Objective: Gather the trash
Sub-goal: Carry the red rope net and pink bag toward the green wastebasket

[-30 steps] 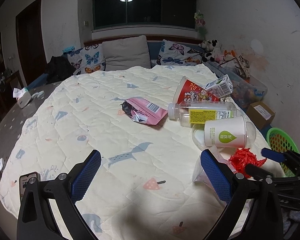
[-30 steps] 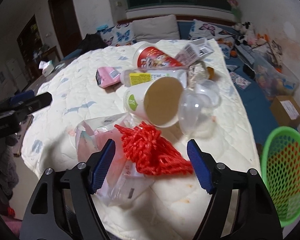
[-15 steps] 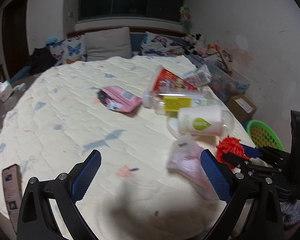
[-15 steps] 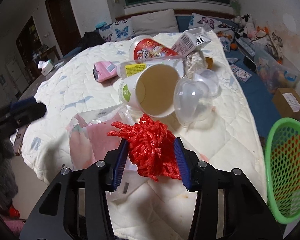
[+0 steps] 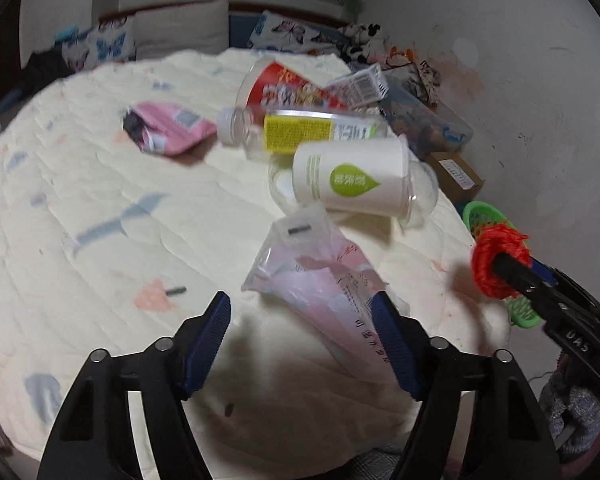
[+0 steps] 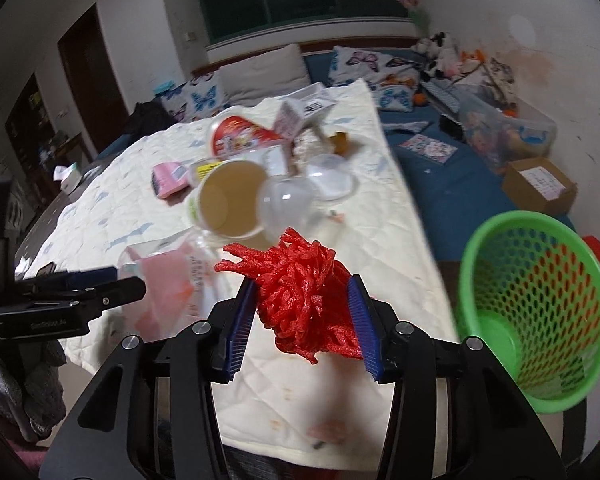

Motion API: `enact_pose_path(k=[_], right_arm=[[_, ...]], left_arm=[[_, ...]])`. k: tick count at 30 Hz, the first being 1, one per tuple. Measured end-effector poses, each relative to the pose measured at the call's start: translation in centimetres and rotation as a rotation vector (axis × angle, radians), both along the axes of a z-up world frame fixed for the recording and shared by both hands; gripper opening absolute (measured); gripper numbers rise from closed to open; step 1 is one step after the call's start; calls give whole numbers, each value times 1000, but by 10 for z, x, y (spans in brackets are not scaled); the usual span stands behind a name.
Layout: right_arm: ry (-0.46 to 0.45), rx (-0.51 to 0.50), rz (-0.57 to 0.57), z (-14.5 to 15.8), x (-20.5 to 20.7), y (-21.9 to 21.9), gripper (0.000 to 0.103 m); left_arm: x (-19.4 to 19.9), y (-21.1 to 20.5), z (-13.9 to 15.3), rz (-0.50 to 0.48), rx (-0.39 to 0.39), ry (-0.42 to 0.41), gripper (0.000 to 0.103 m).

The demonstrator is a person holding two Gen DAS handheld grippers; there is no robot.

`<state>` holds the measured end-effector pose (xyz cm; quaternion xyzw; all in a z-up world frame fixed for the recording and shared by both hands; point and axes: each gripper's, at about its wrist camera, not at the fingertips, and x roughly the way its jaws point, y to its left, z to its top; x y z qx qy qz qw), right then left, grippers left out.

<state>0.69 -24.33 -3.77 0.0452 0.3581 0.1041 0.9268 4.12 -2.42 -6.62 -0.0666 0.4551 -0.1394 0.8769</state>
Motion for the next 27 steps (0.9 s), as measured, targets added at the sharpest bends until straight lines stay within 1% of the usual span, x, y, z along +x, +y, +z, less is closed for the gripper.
enact_pose_path(k=[2,4,5,6,8,10,12,14,15,19,23,24,25,27], right_arm=[[-3,3,-24,0,-2,-9,47],[-6,3,-48,0,-5,-18,47],[-6,2,-58,0,-6,-21,47],[-5,3,-68,-1,-7,-25,47],[-3,5,-91,-2,-9,-33,47],[-4,4,-111,-2,-12,-41,47],[-5,3,-128,-1,-14,-46,47],[-5,1,-151,-1,-15,-55,47],[-4,2,-163,-1,-17,-60,47],[3,-3,-201,-4,-19,-76,47],[26,45,-189,-8,-19,-84,49],[20,43,-182,-7,-19,-82,56],[16,42,-176,-7,-19,-80,65],[9,53,-161,-8,-18,-75,76]], left_arm=[[2,0,-4,-6,-17,17,59],[3,-1,-6,-17,-29,23,46],[3,-2,-6,-26,-32,28,44],[2,-2,-6,-30,-30,29,39],[1,-4,-5,-42,-25,23,31],[-3,-3,-1,-51,-30,19,19],[-6,-2,4,-62,-30,3,13],[-10,-2,8,-69,-15,-15,10],[-11,-2,10,-75,-9,-23,6],[-17,-1,23,-92,16,-65,5],[-21,0,43,-99,15,-108,5],[-20,1,46,-99,13,-117,5],[-20,1,50,-100,12,-126,5],[-20,2,58,-100,12,-145,5]])
